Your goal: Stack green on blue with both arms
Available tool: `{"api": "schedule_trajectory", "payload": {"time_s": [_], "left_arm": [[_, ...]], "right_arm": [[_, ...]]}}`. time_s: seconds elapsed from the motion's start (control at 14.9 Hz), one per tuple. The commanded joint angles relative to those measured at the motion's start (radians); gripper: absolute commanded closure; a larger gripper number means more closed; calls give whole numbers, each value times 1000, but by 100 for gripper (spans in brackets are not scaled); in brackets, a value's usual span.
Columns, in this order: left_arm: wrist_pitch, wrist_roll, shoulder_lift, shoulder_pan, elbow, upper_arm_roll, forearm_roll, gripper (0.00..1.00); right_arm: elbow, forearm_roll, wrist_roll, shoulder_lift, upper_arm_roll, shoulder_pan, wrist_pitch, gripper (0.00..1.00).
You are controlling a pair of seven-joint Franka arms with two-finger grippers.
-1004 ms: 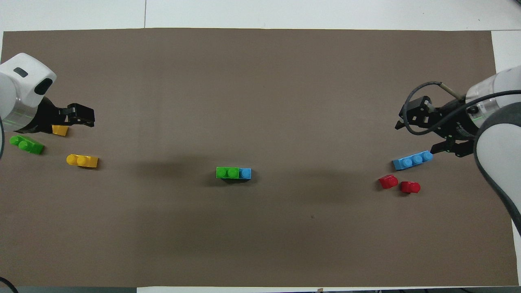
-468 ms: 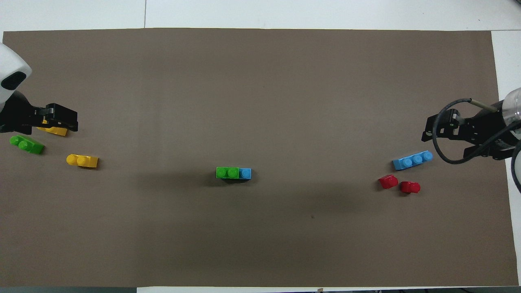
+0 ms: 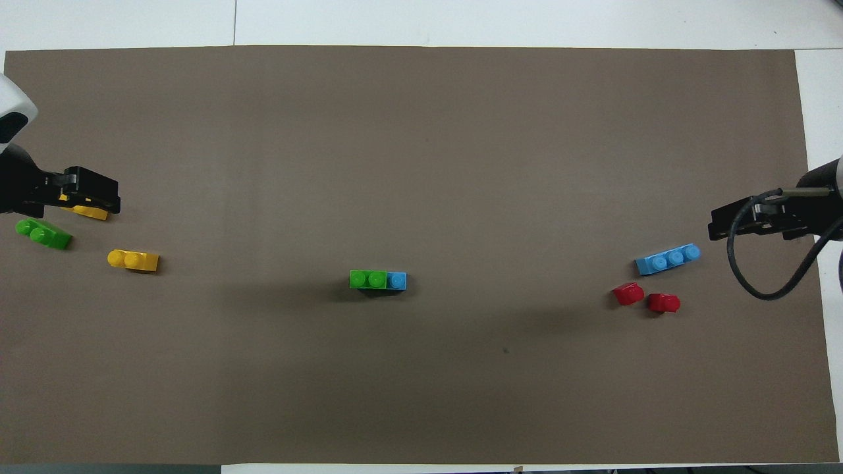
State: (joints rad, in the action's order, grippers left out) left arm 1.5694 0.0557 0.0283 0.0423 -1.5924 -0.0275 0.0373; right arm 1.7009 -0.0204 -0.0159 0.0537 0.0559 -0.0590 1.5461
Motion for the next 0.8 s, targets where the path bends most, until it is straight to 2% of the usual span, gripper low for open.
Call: {"api": "schedule_trajectory", "payload": {"time_s": [0.0, 0.13, 0.74], "left_arm": [[-28, -22, 2, -10, 15, -5, -26, 0], [-23, -20, 7, -13, 25, 0, -68, 0], [-32, -99, 7, -4, 26, -2, -51, 0]], "right_arm": [[-13, 13, 27, -3, 10, -15, 26, 0], [-24, 13, 27, -6, 10, -18, 32, 0], [-40, 22, 37, -11, 10, -32, 37, 0]]}}
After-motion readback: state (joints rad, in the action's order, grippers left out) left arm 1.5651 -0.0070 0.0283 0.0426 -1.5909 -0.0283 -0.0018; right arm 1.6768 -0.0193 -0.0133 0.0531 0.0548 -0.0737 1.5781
